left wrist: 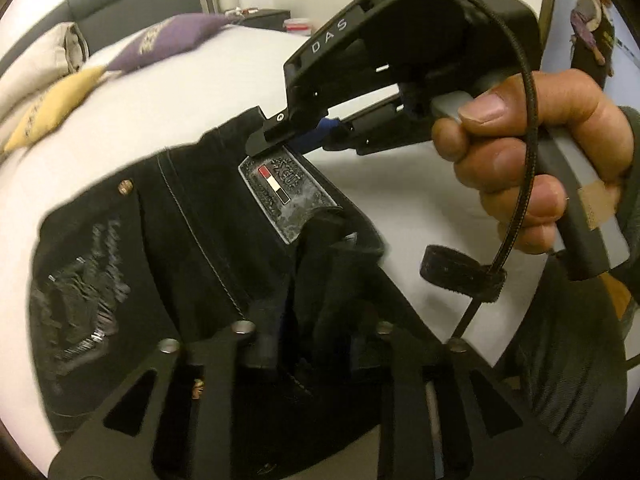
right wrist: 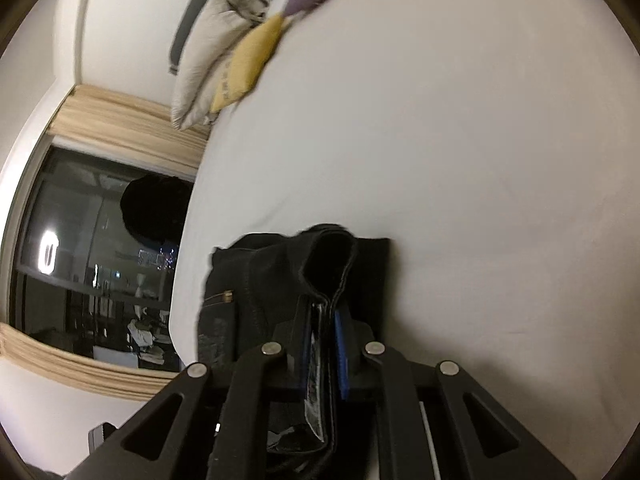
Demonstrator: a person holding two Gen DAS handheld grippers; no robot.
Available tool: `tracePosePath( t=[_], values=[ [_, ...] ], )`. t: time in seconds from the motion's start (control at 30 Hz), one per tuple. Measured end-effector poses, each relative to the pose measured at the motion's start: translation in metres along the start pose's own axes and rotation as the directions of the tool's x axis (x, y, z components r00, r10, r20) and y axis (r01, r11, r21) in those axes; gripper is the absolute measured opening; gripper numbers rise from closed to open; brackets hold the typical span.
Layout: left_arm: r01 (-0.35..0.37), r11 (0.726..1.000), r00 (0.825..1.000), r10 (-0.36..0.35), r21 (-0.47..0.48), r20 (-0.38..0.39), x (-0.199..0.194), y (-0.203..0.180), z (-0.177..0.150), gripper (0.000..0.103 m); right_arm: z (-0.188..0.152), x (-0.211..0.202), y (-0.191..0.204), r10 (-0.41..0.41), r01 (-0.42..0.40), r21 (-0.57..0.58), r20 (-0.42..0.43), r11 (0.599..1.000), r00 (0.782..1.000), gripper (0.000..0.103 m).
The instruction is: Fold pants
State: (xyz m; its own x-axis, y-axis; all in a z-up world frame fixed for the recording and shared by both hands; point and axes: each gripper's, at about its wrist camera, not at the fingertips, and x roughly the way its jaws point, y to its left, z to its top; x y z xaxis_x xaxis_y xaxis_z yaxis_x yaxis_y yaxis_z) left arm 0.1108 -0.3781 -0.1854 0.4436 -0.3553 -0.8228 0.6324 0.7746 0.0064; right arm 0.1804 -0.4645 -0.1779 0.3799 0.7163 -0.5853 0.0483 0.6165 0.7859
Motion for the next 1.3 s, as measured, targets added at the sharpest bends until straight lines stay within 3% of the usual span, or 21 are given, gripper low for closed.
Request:
tracePosePath(
  t=[0.13,0.17,0.2,0.23,0.27,0.37,0.5,0.57,0.63,0.67,0.7,0.77,0.83,0.9,0.97,1.03,1.1,1.17,1.23,1.3],
  values=[
    [0.087,0.995,0.996,-0.087,-0.047,0.003,-0.015,0.009,-0.001,0.07,-0.001,-0.004,-0.015,0.06,-0.06,0.077,-0.001,0.995,0.998,0.026],
    [0.095,0.993,0.996,-0.094,-0.066,0.011,-0.022,0.02,0.002,0.07,-0.001,-0.01,-0.013,0.054,-0.055,0.079,0.007,0.995,0.999,0.038],
    [0.107,0.991,0.994,-0.105,-0.085,0.029,-0.033,0.026,0.0,0.07,-0.002,-0.023,-0.01,0.009,-0.012,0.073,0.04,0.997,0.999,0.058],
    [0.113,0.987,0.993,-0.107,-0.113,0.06,-0.051,0.035,-0.004,0.07,-0.004,-0.036,-0.006,-0.033,0.028,0.066,0.08,0.997,0.996,0.061],
    [0.109,0.984,0.991,-0.098,-0.138,0.087,-0.063,0.046,-0.005,0.073,-0.006,-0.044,-0.004,-0.042,0.035,0.059,0.106,0.998,0.994,0.061],
    [0.089,0.97,0.986,-0.053,-0.228,0.161,-0.093,0.084,-0.012,0.076,-0.02,-0.072,0.014,0.083,-0.087,0.024,0.151,0.996,0.985,0.061],
    [0.073,0.937,0.988,-0.02,-0.342,0.155,-0.083,0.134,-0.026,0.076,-0.067,-0.063,0.06,0.251,-0.245,-0.092,0.058,0.965,0.966,0.06],
    [0.066,0.937,0.994,-0.03,-0.344,0.107,-0.066,0.146,-0.034,0.076,-0.091,-0.044,0.066,0.273,-0.272,-0.112,-0.007,0.956,0.962,0.059],
    [0.039,0.938,0.999,-0.027,-0.343,0.039,-0.04,0.146,-0.058,0.075,-0.115,-0.013,0.039,0.182,-0.185,-0.047,-0.067,0.982,0.981,0.054],
    [0.03,0.944,0.999,-0.014,-0.329,0.049,-0.036,0.143,-0.064,0.075,-0.122,-0.003,0.022,0.155,-0.155,0.001,-0.08,0.988,0.985,0.018],
    [0.011,0.952,0.998,0.008,-0.305,0.061,-0.037,0.138,-0.069,0.075,-0.129,-0.002,-0.003,0.144,-0.139,0.077,-0.058,0.987,0.988,0.0],
    [0.024,0.957,0.998,-0.008,-0.291,0.057,-0.044,0.138,-0.063,0.076,-0.135,-0.014,-0.017,0.198,-0.192,0.138,-0.027,0.972,0.98,0.0],
    [0.051,0.948,0.994,-0.018,-0.314,0.107,-0.06,0.152,-0.055,0.076,-0.133,-0.037,0.0,0.147,-0.146,0.043,-0.011,0.988,0.989,0.008],
    [0.038,0.95,0.985,0.017,-0.309,0.173,-0.078,0.165,-0.036,0.076,-0.118,-0.056,0.023,0.158,-0.157,-0.017,0.032,0.987,0.987,0.047],
    [0.007,0.954,0.979,0.054,-0.299,0.195,-0.076,0.179,-0.018,0.076,-0.1,-0.064,0.045,0.192,-0.187,-0.068,0.083,0.98,0.978,0.058],
    [-0.037,0.955,0.976,0.098,-0.295,0.196,-0.068,0.188,-0.002,0.076,-0.071,-0.057,0.073,0.231,-0.217,-0.131,0.105,0.967,0.967,0.059],
    [-0.048,0.95,0.986,0.094,-0.309,0.135,-0.04,0.191,0.012,0.076,-0.05,-0.038,0.088,0.255,-0.239,-0.158,0.089,0.958,0.963,0.06],
    [-0.041,0.95,0.994,0.069,-0.31,0.081,-0.011,0.196,0.003,0.076,-0.036,-0.01,0.088,0.215,-0.205,-0.128,0.068,0.97,0.974,0.06],
    [-0.051,0.943,0.999,0.048,-0.329,-0.019,0.028,0.202,-0.006,0.078,-0.027,0.023,0.063,0.091,-0.089,-0.061,0.027,0.994,0.996,0.058],
    [-0.045,0.935,0.999,0.048,-0.351,0.0,0.028,0.209,-0.008,0.08,-0.028,0.032,0.04,0.035,-0.034,-0.034,0.031,0.999,0.999,0.01]
  ],
)
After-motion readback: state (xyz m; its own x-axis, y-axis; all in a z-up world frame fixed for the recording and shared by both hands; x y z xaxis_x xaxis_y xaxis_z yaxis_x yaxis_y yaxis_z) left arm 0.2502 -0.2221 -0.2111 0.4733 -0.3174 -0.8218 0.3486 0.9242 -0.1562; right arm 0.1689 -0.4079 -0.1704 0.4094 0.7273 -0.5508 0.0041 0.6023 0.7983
